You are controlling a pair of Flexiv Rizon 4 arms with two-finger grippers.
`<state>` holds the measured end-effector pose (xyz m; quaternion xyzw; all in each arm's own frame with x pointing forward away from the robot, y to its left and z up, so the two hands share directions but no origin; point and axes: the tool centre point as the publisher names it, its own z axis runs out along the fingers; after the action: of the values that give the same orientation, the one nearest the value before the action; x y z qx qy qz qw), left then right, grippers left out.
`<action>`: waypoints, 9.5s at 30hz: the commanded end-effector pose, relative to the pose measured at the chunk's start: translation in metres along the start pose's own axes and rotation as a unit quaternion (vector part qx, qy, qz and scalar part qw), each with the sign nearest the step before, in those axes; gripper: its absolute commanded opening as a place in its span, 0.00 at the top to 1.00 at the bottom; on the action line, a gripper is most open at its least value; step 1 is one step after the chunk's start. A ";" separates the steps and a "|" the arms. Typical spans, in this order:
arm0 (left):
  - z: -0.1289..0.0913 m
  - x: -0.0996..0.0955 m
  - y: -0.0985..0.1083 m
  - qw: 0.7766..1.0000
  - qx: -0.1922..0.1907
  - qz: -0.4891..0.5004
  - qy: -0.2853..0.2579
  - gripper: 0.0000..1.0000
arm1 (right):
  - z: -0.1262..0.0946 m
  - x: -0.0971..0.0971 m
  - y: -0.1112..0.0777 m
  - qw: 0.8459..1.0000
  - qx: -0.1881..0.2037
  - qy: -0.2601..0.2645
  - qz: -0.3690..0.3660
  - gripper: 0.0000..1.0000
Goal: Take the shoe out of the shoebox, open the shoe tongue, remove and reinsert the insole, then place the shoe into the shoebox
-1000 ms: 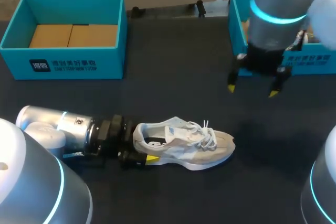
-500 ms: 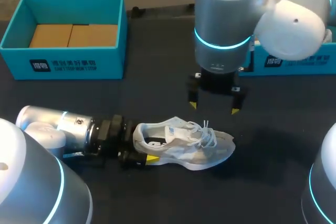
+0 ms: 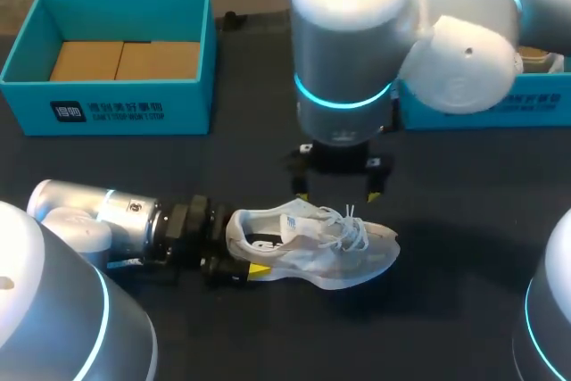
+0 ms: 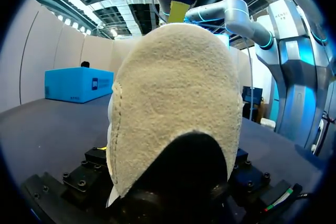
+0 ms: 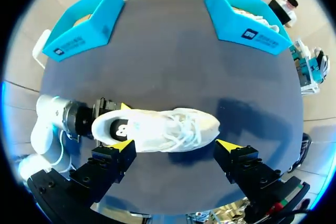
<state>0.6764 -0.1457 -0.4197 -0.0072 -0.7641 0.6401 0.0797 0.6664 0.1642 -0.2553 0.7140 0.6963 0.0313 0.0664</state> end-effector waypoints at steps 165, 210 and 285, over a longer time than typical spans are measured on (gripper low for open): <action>0.000 0.001 0.000 1.000 0.000 0.000 -0.002 1.00 | 0.076 -0.093 -0.014 0.983 0.046 0.069 0.166 0.14; 0.000 0.001 0.000 1.000 0.000 0.000 -0.002 1.00 | -0.066 0.032 0.007 0.918 -0.087 0.044 -0.386 1.00; 0.000 0.001 0.000 1.000 0.000 0.000 -0.002 1.00 | 0.098 0.093 -0.002 0.733 -0.038 0.081 -0.675 1.00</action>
<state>0.6758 -0.1454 -0.4188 -0.0064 -0.7643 0.6400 0.0789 0.6814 0.2569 -0.3511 0.0463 0.9965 0.0578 0.0388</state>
